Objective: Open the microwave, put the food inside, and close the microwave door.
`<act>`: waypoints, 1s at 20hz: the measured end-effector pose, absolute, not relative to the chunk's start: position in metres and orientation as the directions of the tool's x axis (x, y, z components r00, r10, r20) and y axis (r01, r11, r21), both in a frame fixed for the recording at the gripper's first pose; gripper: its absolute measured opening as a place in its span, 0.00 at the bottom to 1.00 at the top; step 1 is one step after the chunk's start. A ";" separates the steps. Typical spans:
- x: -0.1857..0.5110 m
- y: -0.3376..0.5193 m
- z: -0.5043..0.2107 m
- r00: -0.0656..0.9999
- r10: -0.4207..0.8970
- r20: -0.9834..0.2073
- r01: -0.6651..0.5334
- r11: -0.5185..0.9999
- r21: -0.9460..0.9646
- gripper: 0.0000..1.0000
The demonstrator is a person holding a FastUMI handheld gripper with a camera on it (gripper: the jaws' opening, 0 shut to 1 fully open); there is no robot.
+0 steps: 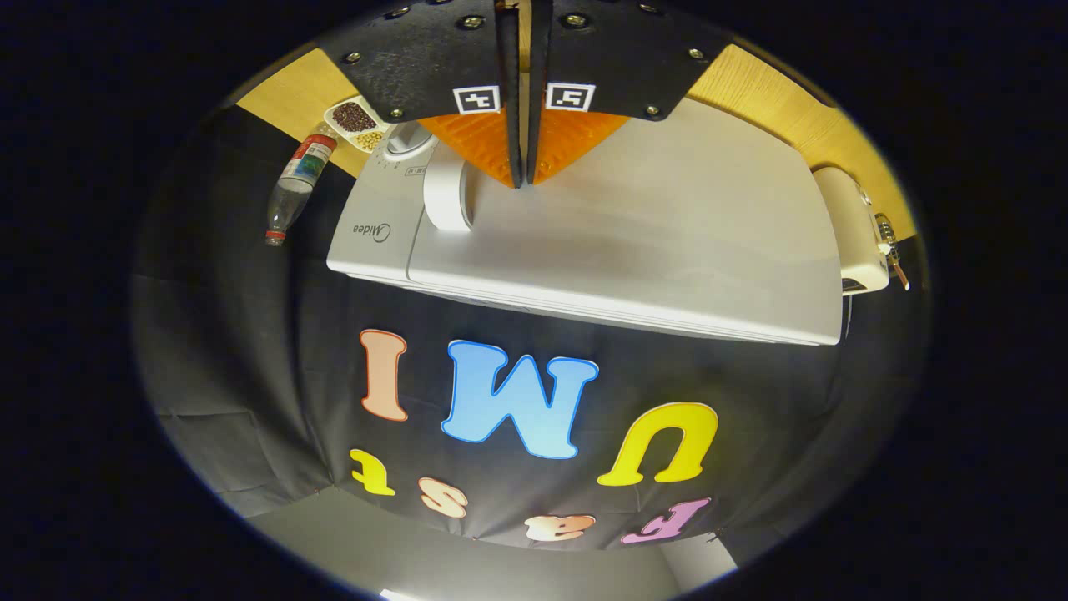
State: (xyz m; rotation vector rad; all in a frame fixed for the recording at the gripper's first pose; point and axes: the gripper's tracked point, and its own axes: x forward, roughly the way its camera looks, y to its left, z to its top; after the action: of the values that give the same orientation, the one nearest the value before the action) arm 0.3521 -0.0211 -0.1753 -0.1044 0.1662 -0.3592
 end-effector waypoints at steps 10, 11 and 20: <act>0.260 -0.008 -0.141 0.973 -0.191 -0.131 0.200 0.978 0.058 0.01; 0.245 -0.005 -0.135 0.977 -0.172 -0.126 0.183 0.980 0.082 0.01; 0.089 0.020 -0.048 1.000 -0.013 0.023 0.012 0.998 0.065 0.01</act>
State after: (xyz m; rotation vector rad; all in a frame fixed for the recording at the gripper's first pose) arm 0.0893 0.0196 -0.0478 0.0645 -0.0236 -0.0125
